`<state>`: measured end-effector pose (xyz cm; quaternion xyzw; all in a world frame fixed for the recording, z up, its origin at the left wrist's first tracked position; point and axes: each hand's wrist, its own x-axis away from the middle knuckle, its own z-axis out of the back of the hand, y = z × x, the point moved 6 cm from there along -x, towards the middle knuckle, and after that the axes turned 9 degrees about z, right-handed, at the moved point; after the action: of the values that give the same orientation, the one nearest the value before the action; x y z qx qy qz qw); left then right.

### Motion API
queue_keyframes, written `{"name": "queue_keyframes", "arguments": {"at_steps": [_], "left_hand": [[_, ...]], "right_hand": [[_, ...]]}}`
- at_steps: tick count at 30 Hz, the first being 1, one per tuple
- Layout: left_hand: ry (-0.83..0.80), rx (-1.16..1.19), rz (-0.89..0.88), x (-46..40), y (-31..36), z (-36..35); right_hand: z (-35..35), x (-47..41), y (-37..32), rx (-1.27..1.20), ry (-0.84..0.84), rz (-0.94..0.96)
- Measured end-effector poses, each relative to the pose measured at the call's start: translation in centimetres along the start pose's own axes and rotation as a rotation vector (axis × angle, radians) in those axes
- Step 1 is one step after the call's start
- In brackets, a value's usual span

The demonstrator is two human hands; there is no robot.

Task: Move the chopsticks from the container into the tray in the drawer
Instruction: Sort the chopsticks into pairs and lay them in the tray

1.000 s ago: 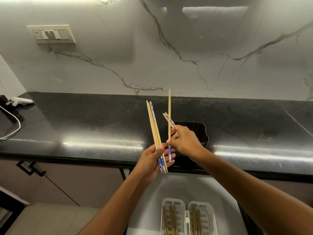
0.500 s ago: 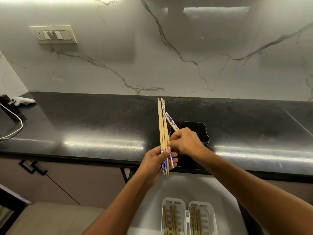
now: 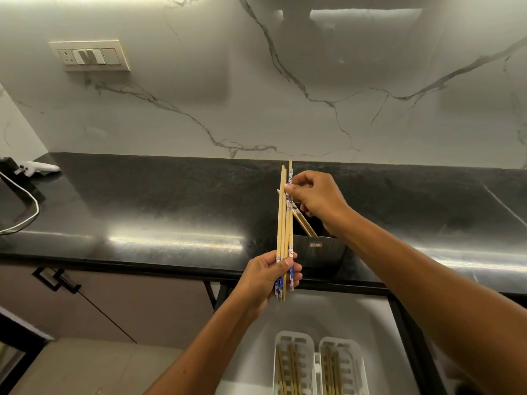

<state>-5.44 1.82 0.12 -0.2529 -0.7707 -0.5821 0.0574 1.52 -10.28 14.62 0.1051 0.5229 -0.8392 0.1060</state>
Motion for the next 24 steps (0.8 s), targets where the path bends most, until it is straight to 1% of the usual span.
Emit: {"name": "queue_keyframes", "arguments": {"at_steps": [4,8,11,13,16,18,20,24], "left_hand": [[0.001,-0.021,0.0,0.0,-0.2,0.2],[0.009,-0.049,-0.018,0.0,-0.1,0.3],[0.021,-0.073,-0.001,0.0,-0.7,0.6],[0.035,-0.054,0.017,0.2,-1.3,1.1],[0.079,0.061,0.057,0.1,-1.8,1.9],[0.101,0.15,0.075,-0.1,-1.6,2.2],[0.107,0.218,0.071,-0.3,-0.9,2.1],[0.11,0.289,0.039,-0.7,1.3,1.6]], "right_hand": [[-0.1,-0.3,0.2,-0.02,-0.034,-0.047],[0.4,-0.7,-0.5,-0.074,-0.004,-0.044],[2.2,-1.4,-1.8,-0.16,0.095,-0.021],[4.1,-1.8,-3.1,-0.178,0.193,0.033],[7.0,-1.5,-4.9,-0.227,0.39,0.131],[7.7,-0.7,-5.2,-0.256,0.455,0.175],[7.1,0.2,-4.3,-0.284,0.435,0.17],[3.1,3.0,0.6,-0.279,0.306,0.027]]}}
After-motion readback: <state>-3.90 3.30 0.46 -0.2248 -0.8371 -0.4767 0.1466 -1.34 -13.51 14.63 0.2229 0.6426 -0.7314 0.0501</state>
